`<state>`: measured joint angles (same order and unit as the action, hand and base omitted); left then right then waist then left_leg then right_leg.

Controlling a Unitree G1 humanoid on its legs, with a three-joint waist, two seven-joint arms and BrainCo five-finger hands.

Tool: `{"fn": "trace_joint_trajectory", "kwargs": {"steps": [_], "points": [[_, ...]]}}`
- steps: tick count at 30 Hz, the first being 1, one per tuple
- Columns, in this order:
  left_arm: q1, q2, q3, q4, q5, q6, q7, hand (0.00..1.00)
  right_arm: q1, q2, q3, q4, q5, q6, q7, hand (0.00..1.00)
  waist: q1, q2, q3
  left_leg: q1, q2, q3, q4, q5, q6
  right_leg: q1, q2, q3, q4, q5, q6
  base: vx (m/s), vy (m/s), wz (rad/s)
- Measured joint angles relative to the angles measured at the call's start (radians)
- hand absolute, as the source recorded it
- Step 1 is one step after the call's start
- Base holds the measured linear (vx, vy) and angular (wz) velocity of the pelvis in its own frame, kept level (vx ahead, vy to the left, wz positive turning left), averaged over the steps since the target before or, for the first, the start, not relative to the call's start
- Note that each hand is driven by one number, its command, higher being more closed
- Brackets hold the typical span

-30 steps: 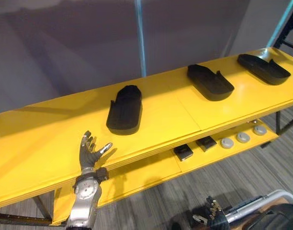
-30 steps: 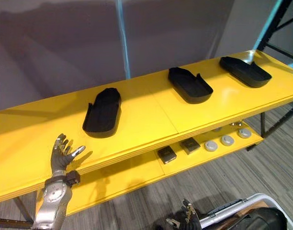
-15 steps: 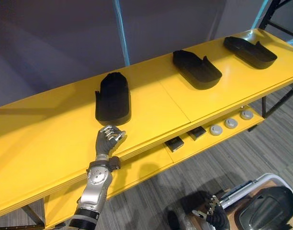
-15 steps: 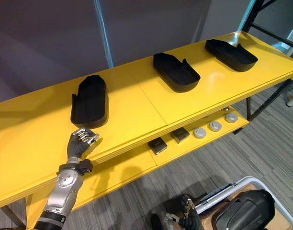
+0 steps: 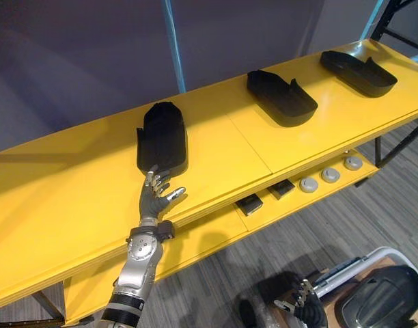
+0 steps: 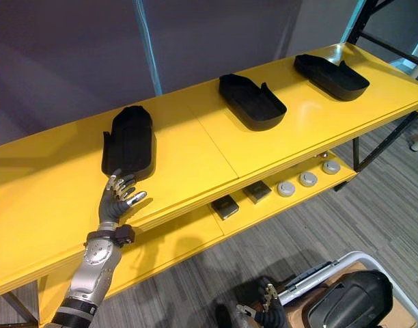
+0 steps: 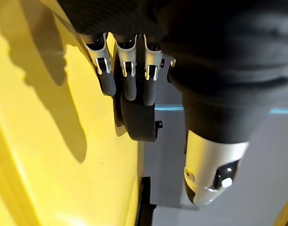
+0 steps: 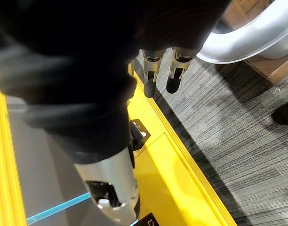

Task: Walk over and take plastic housings, then place them on the shelf

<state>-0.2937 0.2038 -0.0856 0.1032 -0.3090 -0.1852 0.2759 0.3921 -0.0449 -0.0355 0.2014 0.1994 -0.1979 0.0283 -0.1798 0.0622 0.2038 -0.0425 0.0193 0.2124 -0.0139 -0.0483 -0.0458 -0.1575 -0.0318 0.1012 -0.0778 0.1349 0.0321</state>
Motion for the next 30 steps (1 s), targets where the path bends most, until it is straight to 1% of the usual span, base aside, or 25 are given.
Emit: {"fn": "trace_joint_trajectory", "kwargs": {"steps": [1, 2, 3, 4, 5, 6, 9, 12, 14, 16, 17, 18, 20, 21, 23, 26, 28, 30], "points": [[0.013, -0.010, 0.001, -0.055, 0.000, -0.006, 0.003, 0.00, -0.003, 0.000, 0.000, 0.010, 0.000, -0.002, 0.000, 0.00, 0.000, 0.001, 0.002, 0.000, 0.000, 0.000, -0.001, 0.000, 0.000, 0.000, 0.000, 0.000, -0.001, 0.000, 0.000, 0.00, 0.000, 0.00], [0.039, -0.024, -0.001, -0.147, 0.005, -0.037, 0.004, 0.00, -0.002, 0.000, 0.000, 0.016, 0.000, -0.003, 0.000, 0.00, 0.000, 0.003, 0.003, 0.000, 0.000, 0.001, -0.001, 0.000, 0.000, 0.000, 0.001, 0.001, -0.002, 0.000, 0.000, 0.00, 0.000, 0.00], [0.051, -0.029, -0.001, -0.194, 0.021, -0.058, 0.005, 0.00, -0.002, 0.000, 0.000, 0.016, 0.000, -0.005, 0.000, 0.00, 0.000, 0.006, 0.005, 0.000, 0.001, 0.000, -0.002, 0.000, 0.000, 0.000, 0.001, 0.001, -0.002, 0.000, 0.000, 0.00, 0.000, 0.00], [0.057, -0.032, -0.001, -0.221, 0.028, -0.068, 0.005, 0.00, -0.002, 0.000, 0.000, 0.016, 0.000, -0.009, 0.000, 0.00, 0.000, 0.008, 0.005, 0.000, 0.001, 0.000, -0.002, 0.000, 0.000, 0.000, 0.001, 0.001, -0.003, 0.000, 0.000, 0.00, 0.000, 0.00], [0.065, -0.037, 0.001, -0.274, 0.042, -0.093, 0.007, 0.00, -0.002, 0.001, 0.000, 0.016, 0.000, -0.014, 0.000, 0.00, 0.002, 0.011, 0.007, 0.001, 0.001, 0.000, -0.002, 0.000, 0.000, 0.003, 0.001, -0.001, -0.004, 0.000, 0.000, 0.02, -0.002, 0.05], [0.069, -0.043, 0.010, -0.292, 0.042, -0.102, 0.007, 0.00, -0.002, 0.002, 0.000, 0.017, 0.000, -0.016, 0.000, 0.00, 0.001, 0.015, 0.010, 0.005, 0.001, -0.003, -0.003, 0.000, 0.000, 0.009, 0.001, -0.005, -0.004, 0.000, 0.000, 0.01, -0.002, 0.06], [0.085, -0.061, 0.069, -0.315, 0.042, -0.118, 0.021, 0.00, -0.002, 0.004, 0.001, 0.023, 0.000, -0.020, 0.002, 0.00, 0.002, 0.021, 0.013, 0.021, 0.002, -0.010, -0.009, 0.000, 0.001, 0.025, 0.003, -0.009, -0.005, 0.000, 0.000, -0.01, -0.002, 0.05], [0.105, -0.063, 0.130, -0.325, 0.039, -0.124, 0.041, 0.00, -0.001, 0.005, 0.000, 0.045, 0.000, -0.020, 0.002, 0.00, 0.001, 0.023, 0.015, 0.028, 0.003, -0.023, -0.014, 0.001, 0.001, 0.036, 0.003, -0.025, -0.005, -0.001, 0.000, -0.02, -0.006, 0.13], [0.114, -0.063, 0.181, -0.328, 0.040, -0.128, 0.061, 0.00, 0.000, 0.005, 0.000, 0.059, 0.000, -0.020, 0.003, 0.00, 0.010, 0.024, 0.015, 0.029, 0.004, -0.024, -0.015, 0.001, 0.001, 0.037, 0.003, -0.028, -0.005, -0.001, 0.000, -0.03, -0.008, 0.07], [0.113, -0.059, 0.200, -0.327, 0.042, -0.128, 0.086, 0.00, 0.000, 0.003, 0.000, 0.060, 0.000, -0.020, 0.005, 0.00, 0.015, 0.024, 0.015, 0.029, 0.004, -0.024, -0.015, 0.001, 0.001, 0.037, 0.003, -0.028, -0.005, -0.001, 0.000, 0.00, 0.000, 0.00], [0.108, -0.047, 0.223, -0.303, 0.086, -0.127, 0.109, 0.00, 0.000, 0.002, 0.000, 0.060, 0.000, -0.020, 0.008, 0.00, 0.016, 0.024, 0.015, 0.029, 0.005, -0.024, -0.015, 0.001, 0.001, 0.037, 0.004, -0.028, -0.005, -0.001, 0.000, 0.00, 0.000, 0.00], [0.104, -0.037, 0.232, -0.281, 0.105, -0.126, 0.118, 0.00, 0.000, 0.001, 0.000, 0.060, 0.000, -0.020, 0.009, 0.00, 0.016, 0.025, 0.015, 0.029, 0.005, -0.024, -0.014, 0.002, 0.001, 0.037, 0.004, -0.027, -0.005, -0.001, 0.000, 0.00, 0.000, 0.00], [0.063, 0.004, 0.275, -0.162, 0.171, -0.086, 0.153, 0.00, 0.000, 0.000, -0.001, 0.060, 0.000, -0.020, 0.013, 0.00, 0.015, 0.024, 0.015, 0.027, 0.006, -0.024, -0.014, 0.002, 0.000, 0.035, 0.005, -0.027, -0.005, 0.000, 0.000, 0.00, 0.000, 0.00], [0.051, 0.013, 0.283, -0.133, 0.182, -0.075, 0.159, 0.00, 0.000, 0.000, -0.001, 0.060, 0.000, -0.020, 0.013, 0.00, 0.015, 0.024, 0.015, 0.026, 0.006, -0.024, -0.014, 0.002, 0.000, 0.034, 0.005, -0.027, -0.005, 0.000, 0.000, 0.00, 0.000, 0.00], [0.009, 0.051, 0.296, -0.036, 0.200, -0.034, 0.160, 0.00, 0.001, 0.001, -0.001, 0.060, 0.000, -0.020, 0.015, 0.00, 0.014, 0.024, 0.015, 0.019, 0.006, -0.023, -0.013, 0.002, 0.000, 0.026, 0.005, -0.025, -0.005, 0.000, -0.001, 0.00, 0.000, 0.00], [-0.048, 0.098, 0.295, 0.062, 0.206, -0.008, 0.148, 0.00, 0.003, 0.002, -0.001, 0.059, 0.000, -0.020, 0.016, 0.00, 0.012, 0.023, 0.016, 0.001, 0.006, -0.022, -0.007, 0.002, 0.000, 0.009, 0.005, -0.024, -0.005, 0.001, -0.002, 0.02, -0.003, 0.00], [-0.076, 0.115, 0.294, 0.111, 0.203, 0.001, 0.134, 0.00, 0.003, 0.002, -0.001, 0.059, 0.000, -0.020, 0.017, 0.00, 0.008, 0.022, 0.016, -0.004, 0.008, -0.022, 0.000, 0.002, 0.000, 0.008, 0.006, -0.024, -0.005, 0.001, -0.002, 0.02, -0.006, -0.01], [-0.126, 0.141, 0.286, 0.177, 0.171, 0.004, 0.110, 0.00, 0.003, 0.003, 0.000, 0.058, 0.000, -0.020, 0.017, 0.00, 0.003, 0.016, 0.022, -0.006, 0.010, -0.020, 0.006, 0.002, 0.000, 0.007, 0.007, -0.023, -0.005, 0.003, -0.004, 0.02, -0.008, -0.01]]}}
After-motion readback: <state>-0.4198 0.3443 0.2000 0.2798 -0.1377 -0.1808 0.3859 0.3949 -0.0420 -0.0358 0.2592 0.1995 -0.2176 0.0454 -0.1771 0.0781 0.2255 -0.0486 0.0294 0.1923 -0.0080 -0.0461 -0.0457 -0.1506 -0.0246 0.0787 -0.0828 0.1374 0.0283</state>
